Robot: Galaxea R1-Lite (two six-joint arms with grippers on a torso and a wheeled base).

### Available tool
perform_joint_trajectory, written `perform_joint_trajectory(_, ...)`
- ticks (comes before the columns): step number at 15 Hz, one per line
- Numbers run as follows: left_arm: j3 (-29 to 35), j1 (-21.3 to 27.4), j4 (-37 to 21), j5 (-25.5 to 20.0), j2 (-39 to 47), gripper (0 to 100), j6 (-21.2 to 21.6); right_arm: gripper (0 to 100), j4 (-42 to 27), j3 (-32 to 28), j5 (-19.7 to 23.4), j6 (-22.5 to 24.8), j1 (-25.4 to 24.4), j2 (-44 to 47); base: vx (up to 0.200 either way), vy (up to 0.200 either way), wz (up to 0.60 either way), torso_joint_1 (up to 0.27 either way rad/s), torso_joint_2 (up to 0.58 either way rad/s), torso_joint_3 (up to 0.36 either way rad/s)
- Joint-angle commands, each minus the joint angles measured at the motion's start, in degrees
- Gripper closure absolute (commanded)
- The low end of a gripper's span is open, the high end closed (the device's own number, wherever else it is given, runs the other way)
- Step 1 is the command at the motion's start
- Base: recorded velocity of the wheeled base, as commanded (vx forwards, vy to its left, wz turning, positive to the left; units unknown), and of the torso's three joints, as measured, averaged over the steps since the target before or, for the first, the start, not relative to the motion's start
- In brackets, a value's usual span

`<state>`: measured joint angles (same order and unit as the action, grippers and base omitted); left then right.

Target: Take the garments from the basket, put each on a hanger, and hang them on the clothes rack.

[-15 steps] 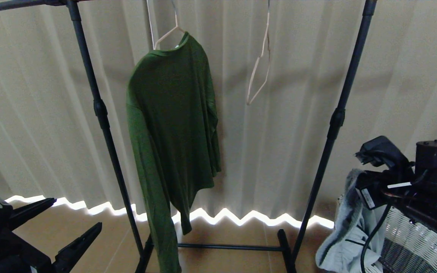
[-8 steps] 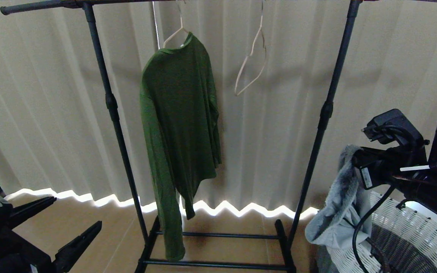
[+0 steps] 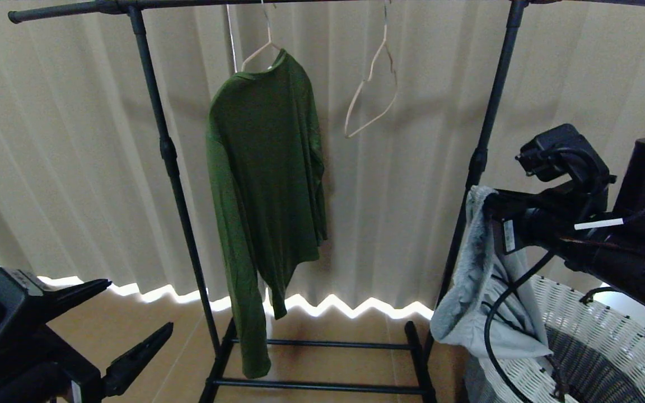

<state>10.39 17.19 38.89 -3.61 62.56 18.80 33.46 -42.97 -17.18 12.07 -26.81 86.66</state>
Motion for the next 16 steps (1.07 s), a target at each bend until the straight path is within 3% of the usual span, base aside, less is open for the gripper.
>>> perform_joint_trajectory(1, 2.18, 2.85, 0.05, 0.0, 4.23, 0, 0.01, 100, -0.42, -3.7, 0.21, -1.87, -4.04, 1.05, 0.0, 0.0, 0.0, 0.0, 0.0, 0.0)
perform_joint_trajectory(4, 3.94, 10.67, 0.22, -8.78, 7.05, 0, -5.97, 100, -0.42, -8.18, 2.15, -5.65, -11.69, 2.28, 0.0, 0.0, 0.0, 0.0, 0.0, 0.0)
perform_joint_trajectory(6, 7.1, 14.98, 0.4, -9.58, 11.97, 0, -11.68, 100, -0.06, -8.88, 4.7, -7.85, -14.24, 2.19, 0.0, 0.0, 0.0, 0.0, 0.0, 0.0)
perform_joint_trajectory(8, 12.55, 20.16, 1.1, -9.58, 17.24, 0, -19.5, 100, 0.29, -9.15, 10.06, -7.94, -16.44, 1.76, 0.0, 0.0, 0.0, 0.0, 0.0, 0.0)
perform_joint_trajectory(9, 14.05, 21.75, 1.72, -9.4, 19.35, 0, -21.17, 100, 0.29, -9.24, 11.9, -7.94, -16.61, 1.58, 0.0, 0.0, 0.0, 0.0, 0.0, 0.0)
perform_joint_trajectory(16, 18.79, 27.02, 13.06, -9.31, 36.23, 0, -21.79, 100, 0.37, -10.64, 13.57, -12.07, -20.39, -0.44, 0.0, 0.0, 0.0, 0.0, 0.0, 0.0)
